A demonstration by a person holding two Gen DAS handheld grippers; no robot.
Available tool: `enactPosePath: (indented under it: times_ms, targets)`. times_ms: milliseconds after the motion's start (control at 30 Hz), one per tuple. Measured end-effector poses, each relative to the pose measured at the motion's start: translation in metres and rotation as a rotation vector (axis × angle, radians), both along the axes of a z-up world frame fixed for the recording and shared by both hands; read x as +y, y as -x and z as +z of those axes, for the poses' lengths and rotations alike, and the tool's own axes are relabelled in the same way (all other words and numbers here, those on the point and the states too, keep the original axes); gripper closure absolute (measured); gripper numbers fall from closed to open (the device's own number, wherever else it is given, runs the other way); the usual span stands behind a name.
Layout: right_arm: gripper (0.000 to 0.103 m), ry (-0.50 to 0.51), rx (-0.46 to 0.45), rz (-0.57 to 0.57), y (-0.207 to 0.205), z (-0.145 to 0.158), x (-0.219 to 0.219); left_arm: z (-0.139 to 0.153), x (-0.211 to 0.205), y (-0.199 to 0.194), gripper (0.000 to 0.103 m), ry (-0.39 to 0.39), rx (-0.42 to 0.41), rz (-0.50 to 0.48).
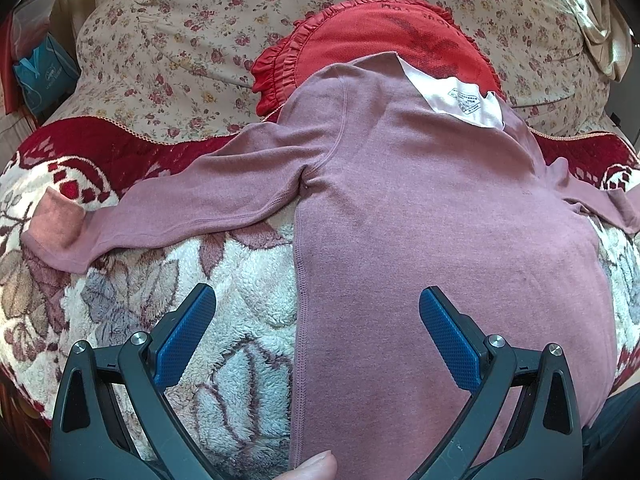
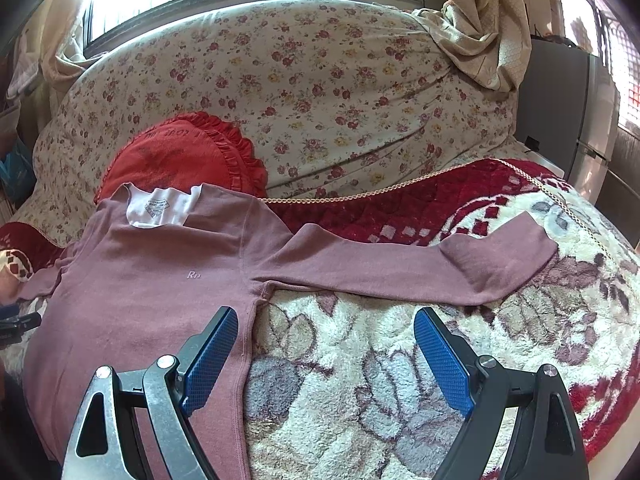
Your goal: Fold small clothes
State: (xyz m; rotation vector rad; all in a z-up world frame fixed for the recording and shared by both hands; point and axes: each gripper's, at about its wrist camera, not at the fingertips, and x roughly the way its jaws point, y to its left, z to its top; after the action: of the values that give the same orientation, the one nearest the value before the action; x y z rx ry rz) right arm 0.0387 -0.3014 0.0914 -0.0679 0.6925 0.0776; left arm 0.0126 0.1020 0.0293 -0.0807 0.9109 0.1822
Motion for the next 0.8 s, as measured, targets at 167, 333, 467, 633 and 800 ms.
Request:
enactPosePath:
  times_ms: [167,333,467,633,800]
  targets:
    - [0.015,0.0,0.0,0.0,0.0001,-0.0001,0.0002,0.0001,0.0,0.0,0.001,0.0,0.0,0.0]
    - [0.015,0.0,0.0,0.0,0.0003,-0.0002,0.0005,0.0002,0.0001,-0.0001,0.001,-0.001,0.0,0.0]
    - [0.015,0.002,0.001,0.0,0.0004,-0.0003,0.0008,0.0002,0.0001,-0.0001,0.001,-0.001,0.001,0.0]
    - [0.015,0.001,-0.002,0.0,-0.0001,0.0001,0.0,0.0004,0.0003,-0.0002,0.001,-0.001,0.001,0.0]
    - [0.015,0.0,-0.004,0.0,-0.0006,0.0006,-0.0007,0.0002,0.0002,-0.0003,0.001,0.0,0.001,0.0]
